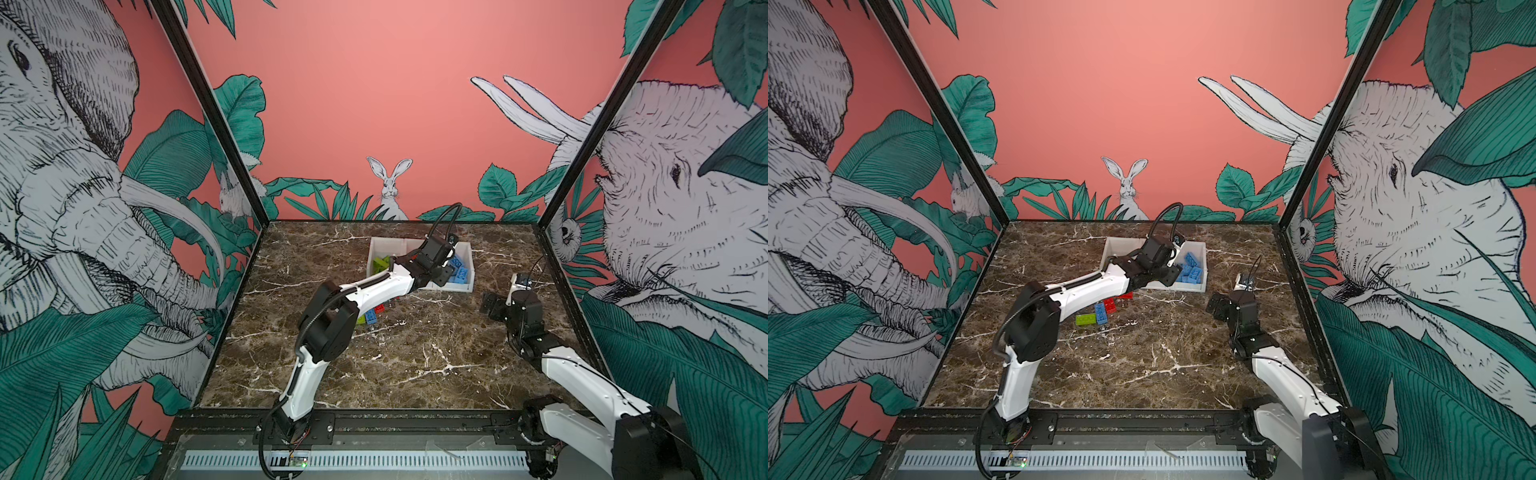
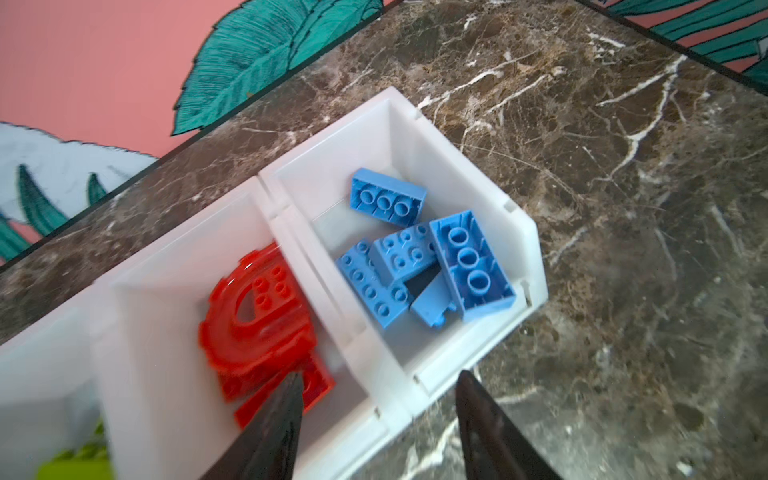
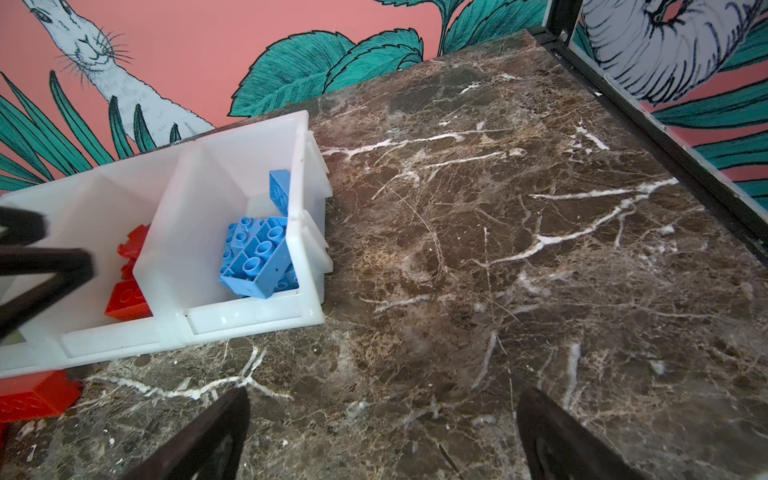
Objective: Sort the legos into containers by color
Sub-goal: 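Move the left gripper back over the loose bricks in front of the bin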
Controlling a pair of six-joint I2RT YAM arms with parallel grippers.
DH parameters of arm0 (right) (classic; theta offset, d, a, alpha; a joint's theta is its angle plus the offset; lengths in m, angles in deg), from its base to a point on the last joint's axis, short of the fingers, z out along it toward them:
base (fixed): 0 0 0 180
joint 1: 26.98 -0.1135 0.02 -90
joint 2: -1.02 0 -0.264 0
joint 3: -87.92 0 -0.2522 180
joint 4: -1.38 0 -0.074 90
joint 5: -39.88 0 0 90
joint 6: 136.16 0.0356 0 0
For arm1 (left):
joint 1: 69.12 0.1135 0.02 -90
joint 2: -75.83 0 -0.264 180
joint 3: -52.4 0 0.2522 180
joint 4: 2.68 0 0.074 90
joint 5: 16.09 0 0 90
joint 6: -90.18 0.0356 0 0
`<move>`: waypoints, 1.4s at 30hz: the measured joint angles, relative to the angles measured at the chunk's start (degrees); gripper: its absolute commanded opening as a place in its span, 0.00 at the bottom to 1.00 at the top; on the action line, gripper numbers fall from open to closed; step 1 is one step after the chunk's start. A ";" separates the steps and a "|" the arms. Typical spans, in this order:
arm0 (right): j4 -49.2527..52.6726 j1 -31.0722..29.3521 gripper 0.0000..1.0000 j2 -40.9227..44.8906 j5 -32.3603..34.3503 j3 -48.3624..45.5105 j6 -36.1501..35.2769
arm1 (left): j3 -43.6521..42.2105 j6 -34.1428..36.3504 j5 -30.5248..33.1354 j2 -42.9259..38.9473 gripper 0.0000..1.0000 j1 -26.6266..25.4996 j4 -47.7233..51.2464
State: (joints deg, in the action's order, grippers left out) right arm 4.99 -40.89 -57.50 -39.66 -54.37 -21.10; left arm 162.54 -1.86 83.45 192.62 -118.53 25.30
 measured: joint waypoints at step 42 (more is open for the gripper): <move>-1.79 0.04 0.98 -2.99 -1.73 0.00 1.46 | -45.77 -14.51 0.92 -26.25 0.61 13.57 0.96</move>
State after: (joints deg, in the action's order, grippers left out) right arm 3.19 -40.85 -60.49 -41.39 -54.37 -19.63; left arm 116.77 -16.37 84.37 166.37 -104.96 26.26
